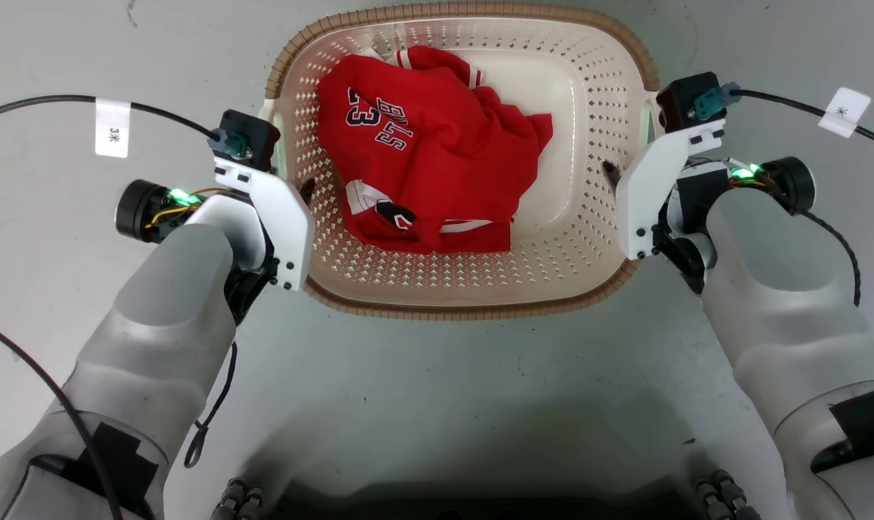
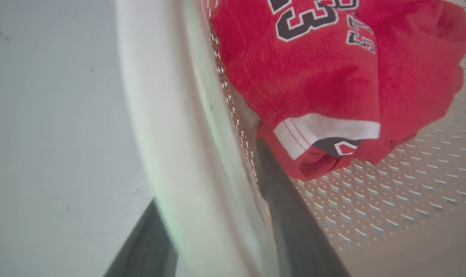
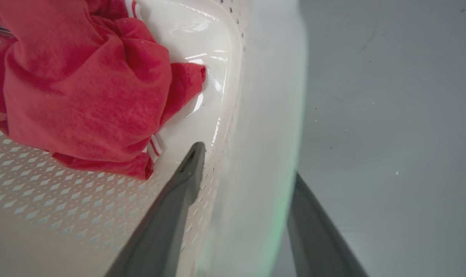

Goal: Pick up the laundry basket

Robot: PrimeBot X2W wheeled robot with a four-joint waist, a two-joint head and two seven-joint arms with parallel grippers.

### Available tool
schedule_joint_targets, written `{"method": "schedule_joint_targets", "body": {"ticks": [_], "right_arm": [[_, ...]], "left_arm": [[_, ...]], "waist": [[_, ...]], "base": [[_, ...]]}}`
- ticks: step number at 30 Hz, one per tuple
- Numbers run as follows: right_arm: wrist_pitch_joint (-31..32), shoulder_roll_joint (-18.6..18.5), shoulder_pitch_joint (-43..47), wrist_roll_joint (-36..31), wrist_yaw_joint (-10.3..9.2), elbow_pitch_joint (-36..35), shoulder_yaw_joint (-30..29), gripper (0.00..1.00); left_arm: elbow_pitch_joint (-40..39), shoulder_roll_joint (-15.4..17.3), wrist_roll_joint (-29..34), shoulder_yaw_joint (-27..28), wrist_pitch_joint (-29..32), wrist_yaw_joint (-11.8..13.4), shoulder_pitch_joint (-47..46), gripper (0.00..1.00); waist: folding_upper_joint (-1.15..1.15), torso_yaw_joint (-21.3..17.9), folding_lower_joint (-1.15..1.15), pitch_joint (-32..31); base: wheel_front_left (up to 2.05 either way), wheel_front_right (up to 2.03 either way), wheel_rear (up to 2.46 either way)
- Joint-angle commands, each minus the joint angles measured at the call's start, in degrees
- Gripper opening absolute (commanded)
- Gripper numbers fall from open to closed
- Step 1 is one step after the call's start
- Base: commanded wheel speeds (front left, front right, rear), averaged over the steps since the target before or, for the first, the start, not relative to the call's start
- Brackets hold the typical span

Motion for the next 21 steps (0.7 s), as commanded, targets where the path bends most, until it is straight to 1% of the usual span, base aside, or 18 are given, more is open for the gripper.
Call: {"method": "schedule_joint_targets", "body": {"ticks": [1,6,11,12,17,21], "right_arm": [[0.0,-0.01,-1.05,0.12,-0.04,0.26,0.24,0.0],[-0.69,-0.38,-1.33,-0.07,-0.04,1.62,1.09,0.0],[-0.62,-0.33,-0.66,-0.45,-0.04,2.86,1.44,0.0],[0.97,-0.33,0.31,-0.32,-0.04,3.82,1.85,0.0],[6.43,-0.39,1.89,0.47,-0.06,4.68,3.85,0.0],[12.43,-0.46,3.64,1.68,-0.07,5.29,5.8,0.0]], "left_arm": [[-0.21,0.2,-0.47,-0.51,-0.03,-0.02,-0.47,0.0],[-0.41,1.18,-3.73,-3.45,-0.06,0.05,-0.33,0.0],[-1.01,1.72,-7.0,-6.57,0.82,0.04,0.58,0.0],[-1.72,2.25,-9.35,-8.68,1.65,0.04,1.62,0.0],[-4.05,3.71,-14.49,-12.57,5.81,0.04,3.58,0.0],[-6.75,5.69,-19.3,-15.67,10.17,0.03,5.51,0.0]], "waist": [[0.0,0.02,0.0,-0.04],[0.0,0.21,0.0,-0.61],[0.0,0.3,0.0,-2.64],[0.0,0.22,0.0,-5.19],[0.0,0.07,0.0,-11.52],[0.0,-0.14,0.0,-17.21]], "base": [[0.0,0.0,0.0],[0.0,0.0,0.0],[0.0,0.0,0.0],[0.0,0.0,0.0],[0.0,0.0,0.0],[0.0,0.0,0.0]]}}
